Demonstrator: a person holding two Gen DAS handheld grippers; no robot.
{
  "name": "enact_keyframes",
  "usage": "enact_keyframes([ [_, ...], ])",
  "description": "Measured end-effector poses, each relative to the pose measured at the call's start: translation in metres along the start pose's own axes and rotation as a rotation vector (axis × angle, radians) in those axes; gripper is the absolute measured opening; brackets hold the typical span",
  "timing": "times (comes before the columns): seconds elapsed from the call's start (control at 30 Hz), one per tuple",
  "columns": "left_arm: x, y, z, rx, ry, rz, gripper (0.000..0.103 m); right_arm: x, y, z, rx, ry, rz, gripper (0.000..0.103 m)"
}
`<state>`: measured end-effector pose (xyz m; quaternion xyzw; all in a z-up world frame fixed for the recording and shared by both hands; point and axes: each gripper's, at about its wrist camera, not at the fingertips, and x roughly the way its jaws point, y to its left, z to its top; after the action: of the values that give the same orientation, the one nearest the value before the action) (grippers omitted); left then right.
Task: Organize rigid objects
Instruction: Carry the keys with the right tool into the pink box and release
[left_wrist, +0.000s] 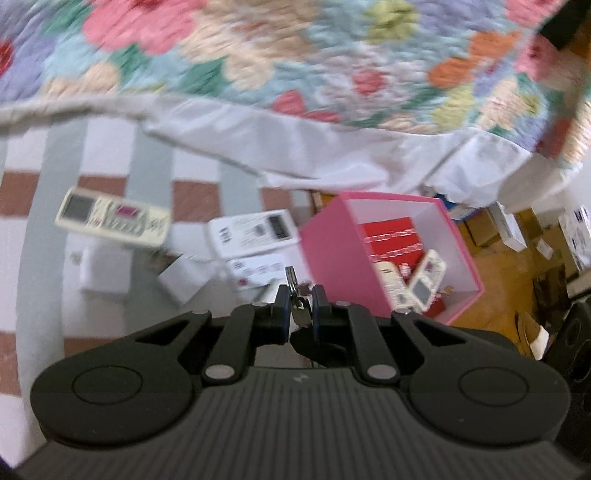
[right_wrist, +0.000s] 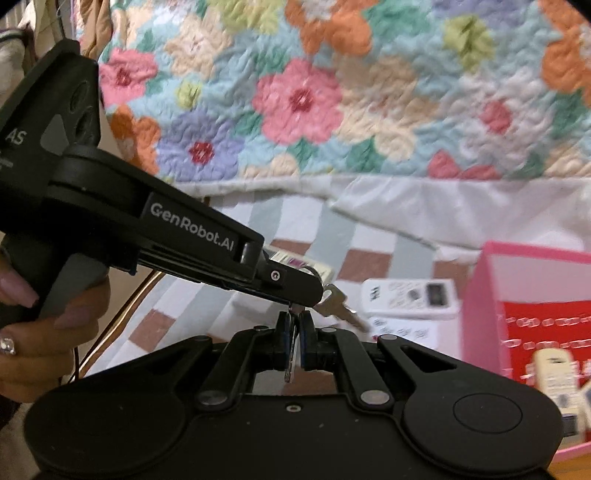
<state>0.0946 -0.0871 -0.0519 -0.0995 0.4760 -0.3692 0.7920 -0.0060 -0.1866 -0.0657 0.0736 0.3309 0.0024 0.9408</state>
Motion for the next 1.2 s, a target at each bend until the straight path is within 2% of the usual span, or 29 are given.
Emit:
enact_keyframes([
  [0.2,0.007,-0.061,0.024,0.084,0.018,-0.066,0.01,-0.047,-0.026,0.009,0.01,-0.074,-0.102,0.007],
  [0.37,0.027,-0.101,0.029,0.148,0.02,-0.103,0.01,-0.07,-0.056,0.007,0.038,-0.108,-0.179,0.007],
  [0.57,0.091,-0.14,0.039,0.158,0.084,-0.149,0.01,-0.071,-0.106,-0.001,0.107,-0.09,-0.287,0.006],
  [0.8,0.173,-0.152,0.027,0.091,0.138,-0.208,0.009,-0.052,-0.169,-0.03,0.182,-0.068,-0.371,0.004],
  [0.93,0.206,-0.153,0.022,0.075,0.175,-0.189,0.01,-0.039,-0.197,-0.04,0.231,-0.006,-0.373,0.003],
  [1.03,0.22,-0.148,0.021,0.036,0.196,-0.153,0.024,-0.029,-0.211,-0.042,0.243,0.04,-0.427,0.003],
  [1.07,0.222,-0.146,0.022,0.036,0.202,-0.139,0.031,-0.028,-0.217,-0.042,0.271,0.051,-0.433,0.008],
  [1.2,0.209,-0.141,0.027,0.081,0.202,-0.104,0.041,-0.043,-0.228,-0.042,0.381,0.026,-0.433,0.019],
])
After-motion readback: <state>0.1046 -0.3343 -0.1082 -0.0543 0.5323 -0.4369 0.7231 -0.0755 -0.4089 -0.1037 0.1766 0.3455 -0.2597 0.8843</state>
